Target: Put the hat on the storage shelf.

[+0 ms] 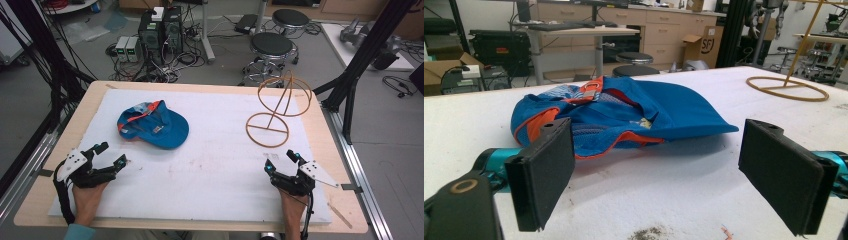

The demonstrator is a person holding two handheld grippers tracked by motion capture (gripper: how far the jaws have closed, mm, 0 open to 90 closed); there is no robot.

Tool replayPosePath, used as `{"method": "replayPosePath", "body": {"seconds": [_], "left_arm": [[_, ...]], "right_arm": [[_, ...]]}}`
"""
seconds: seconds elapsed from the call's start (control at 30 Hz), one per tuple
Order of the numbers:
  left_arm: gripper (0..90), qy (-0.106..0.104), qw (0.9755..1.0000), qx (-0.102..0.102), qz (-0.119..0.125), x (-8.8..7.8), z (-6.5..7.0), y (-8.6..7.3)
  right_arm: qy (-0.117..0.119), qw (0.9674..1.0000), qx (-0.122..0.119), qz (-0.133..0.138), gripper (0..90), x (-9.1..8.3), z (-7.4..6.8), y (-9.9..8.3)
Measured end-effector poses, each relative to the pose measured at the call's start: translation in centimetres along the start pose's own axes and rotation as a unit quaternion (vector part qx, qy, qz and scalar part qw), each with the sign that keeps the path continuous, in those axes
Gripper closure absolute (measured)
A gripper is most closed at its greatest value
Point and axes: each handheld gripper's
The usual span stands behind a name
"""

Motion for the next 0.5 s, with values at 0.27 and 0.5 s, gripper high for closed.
{"method": "replayPosePath", "body": {"seconds": [0.27,0.5], "left_arm": [[15.8,0.003,0.9998,-0.019,-0.001,0.04,-0.31,0.02],[15.8,0.002,0.9998,-0.022,0.0,0.01,-0.35,0.03]], "right_arm": [[0.003,1.0,-0.001,0.003,9.2,-0.03,0.08,-0.01],[0.002,1.0,-0.008,0.005,9.2,-0.03,-0.04,-0.03]]}}
Point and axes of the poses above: each handheld gripper's, and its own axes: x roughly forward along the jaws, y roughly out of its top, z roughly to its right, and after that the axes turned 6 degrees about -z, right-handed
